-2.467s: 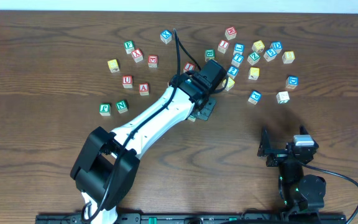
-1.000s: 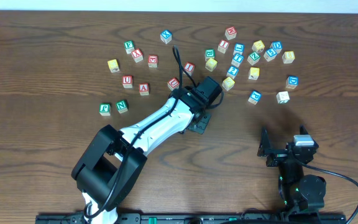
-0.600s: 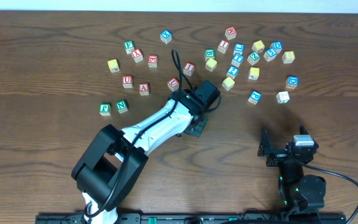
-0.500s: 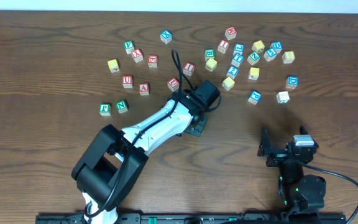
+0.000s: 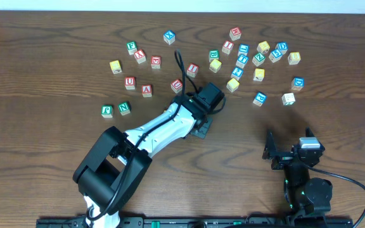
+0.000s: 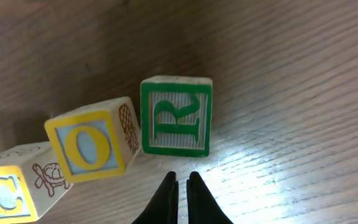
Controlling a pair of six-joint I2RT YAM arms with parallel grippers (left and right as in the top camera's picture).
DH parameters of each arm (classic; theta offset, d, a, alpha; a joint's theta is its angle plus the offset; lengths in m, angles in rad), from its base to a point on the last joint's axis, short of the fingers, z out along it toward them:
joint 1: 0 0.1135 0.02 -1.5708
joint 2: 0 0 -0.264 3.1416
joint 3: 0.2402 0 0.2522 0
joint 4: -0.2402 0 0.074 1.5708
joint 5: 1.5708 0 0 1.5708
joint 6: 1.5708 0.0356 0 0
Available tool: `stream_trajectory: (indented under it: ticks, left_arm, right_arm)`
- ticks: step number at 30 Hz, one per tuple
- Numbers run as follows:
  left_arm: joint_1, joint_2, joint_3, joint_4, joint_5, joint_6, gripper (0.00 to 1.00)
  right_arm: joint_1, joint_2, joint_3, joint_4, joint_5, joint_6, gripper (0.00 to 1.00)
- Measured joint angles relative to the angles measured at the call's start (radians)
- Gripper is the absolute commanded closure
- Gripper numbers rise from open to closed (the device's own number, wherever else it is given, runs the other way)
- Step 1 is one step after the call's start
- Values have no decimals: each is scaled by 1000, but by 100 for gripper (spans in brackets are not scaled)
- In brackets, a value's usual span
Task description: Spell out CORL
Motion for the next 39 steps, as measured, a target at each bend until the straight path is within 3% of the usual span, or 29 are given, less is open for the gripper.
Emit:
stream_trajectory:
  ticks: [27,39]
  left_arm:
    - [0,0,-1,89,-91,11,92]
    - [0,0,-1,60,-98,30,93]
  right_arm:
    - [0,0,0,0,0,0,1]
    - [0,0,0,0,0,0,1]
